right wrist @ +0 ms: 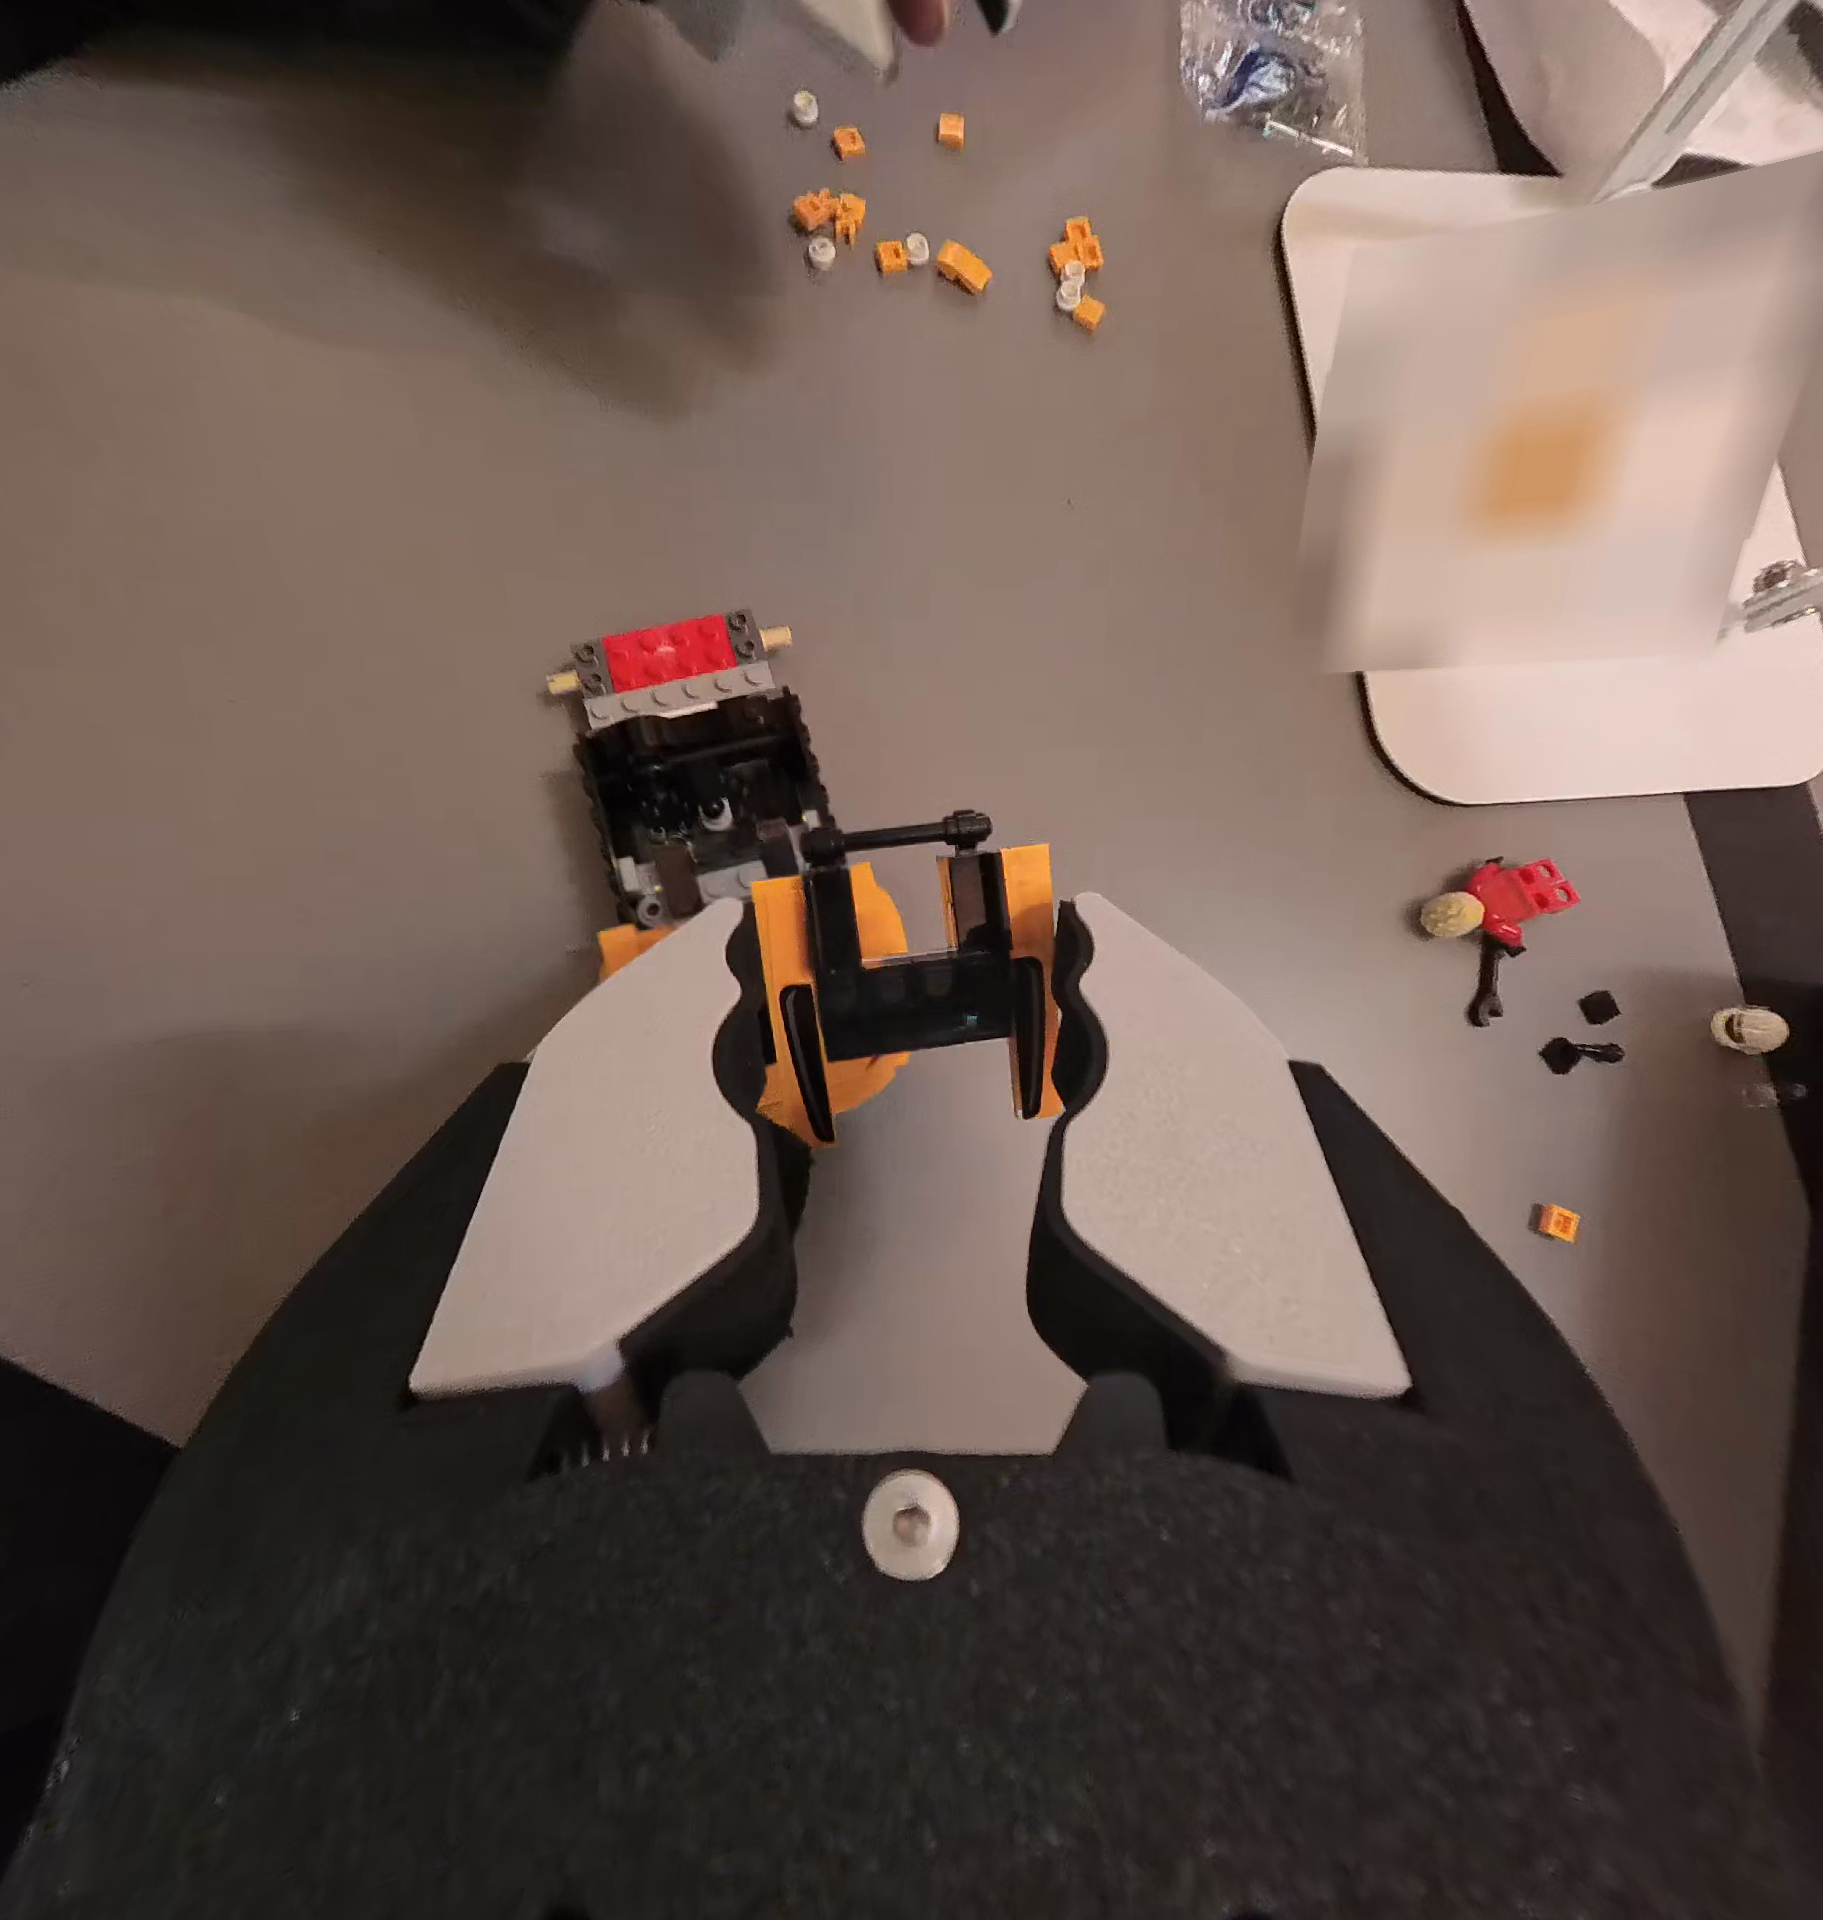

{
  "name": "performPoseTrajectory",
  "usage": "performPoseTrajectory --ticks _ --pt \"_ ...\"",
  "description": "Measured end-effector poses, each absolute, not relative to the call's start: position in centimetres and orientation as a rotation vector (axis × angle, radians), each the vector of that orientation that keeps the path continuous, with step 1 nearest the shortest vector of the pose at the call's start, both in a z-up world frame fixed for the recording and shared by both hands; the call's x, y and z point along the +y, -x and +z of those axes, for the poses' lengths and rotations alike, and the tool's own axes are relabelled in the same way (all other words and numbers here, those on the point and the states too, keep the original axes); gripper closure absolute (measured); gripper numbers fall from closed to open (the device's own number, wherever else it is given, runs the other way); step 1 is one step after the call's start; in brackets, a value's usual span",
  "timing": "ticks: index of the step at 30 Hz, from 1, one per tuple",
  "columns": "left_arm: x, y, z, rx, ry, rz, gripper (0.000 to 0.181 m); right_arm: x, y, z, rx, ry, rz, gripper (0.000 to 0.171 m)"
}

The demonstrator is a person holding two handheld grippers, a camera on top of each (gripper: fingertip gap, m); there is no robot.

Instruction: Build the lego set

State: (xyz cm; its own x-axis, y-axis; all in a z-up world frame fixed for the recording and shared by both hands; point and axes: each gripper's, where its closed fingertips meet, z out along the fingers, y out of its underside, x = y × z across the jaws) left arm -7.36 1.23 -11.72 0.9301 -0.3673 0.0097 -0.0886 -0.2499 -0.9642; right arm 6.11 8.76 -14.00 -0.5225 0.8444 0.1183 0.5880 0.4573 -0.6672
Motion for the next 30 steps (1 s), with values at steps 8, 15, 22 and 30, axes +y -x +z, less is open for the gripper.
performPoseTrajectory --ticks 8,15,22,30 --pt "0.4 0.7 -16.5 0.589 2.037 -0.451 0.112 9.3 -5.5 -14.2 -2.26 1.196 0.821 0.117" --pt "0.2 -2.5 -19.3 0.729 2.15 -0.386 0.099 8.8 -5.8 -14.6 -2.252 1.198 0.847 0.117" --pt "0.5 -3.1 -21.1 0.829 2.203 -0.274 0.114 8.0 -5.7 -14.4 -2.233 1.187 0.877 0.117" --pt "-1.5 -1.0 -20.8 0.858 2.247 -0.263 0.115 6.7 -5.5 -13.5 -2.301 1.153 0.777 0.117"
